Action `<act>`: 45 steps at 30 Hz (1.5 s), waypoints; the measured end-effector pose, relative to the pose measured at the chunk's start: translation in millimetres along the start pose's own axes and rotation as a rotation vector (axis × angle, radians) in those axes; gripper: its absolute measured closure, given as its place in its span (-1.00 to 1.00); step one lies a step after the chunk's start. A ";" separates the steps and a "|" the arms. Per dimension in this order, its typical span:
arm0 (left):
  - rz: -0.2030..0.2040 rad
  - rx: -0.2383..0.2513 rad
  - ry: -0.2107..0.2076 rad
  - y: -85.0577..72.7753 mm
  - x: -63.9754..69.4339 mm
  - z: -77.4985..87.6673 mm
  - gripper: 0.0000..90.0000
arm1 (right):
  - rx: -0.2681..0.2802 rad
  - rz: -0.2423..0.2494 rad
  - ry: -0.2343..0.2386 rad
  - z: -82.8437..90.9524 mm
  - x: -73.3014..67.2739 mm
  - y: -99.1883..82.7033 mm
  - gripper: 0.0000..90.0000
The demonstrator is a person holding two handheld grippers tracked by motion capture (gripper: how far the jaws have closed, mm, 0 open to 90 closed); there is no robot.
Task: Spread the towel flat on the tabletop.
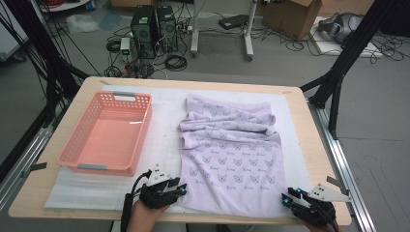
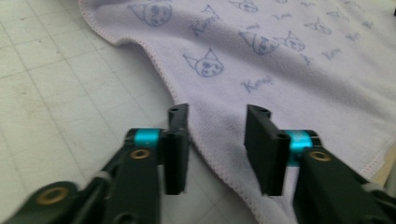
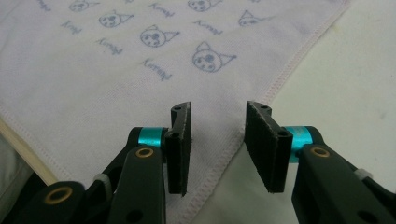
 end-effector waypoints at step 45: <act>0.029 0.165 0.012 -8.8 6.7 41.0 0.02 | 0.015 -0.005 -0.032 26.1 -23.6 1.9 0.32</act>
Point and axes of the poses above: each handheld gripper's, and its own axes: z roughly backward along the jaws, y roughly out of its top, x roughly to its right, the point moved 6 cm from there along -z, roughly forward along the jaws, and after that the axes turned 11 degrees about z, right-handed, at the moved point
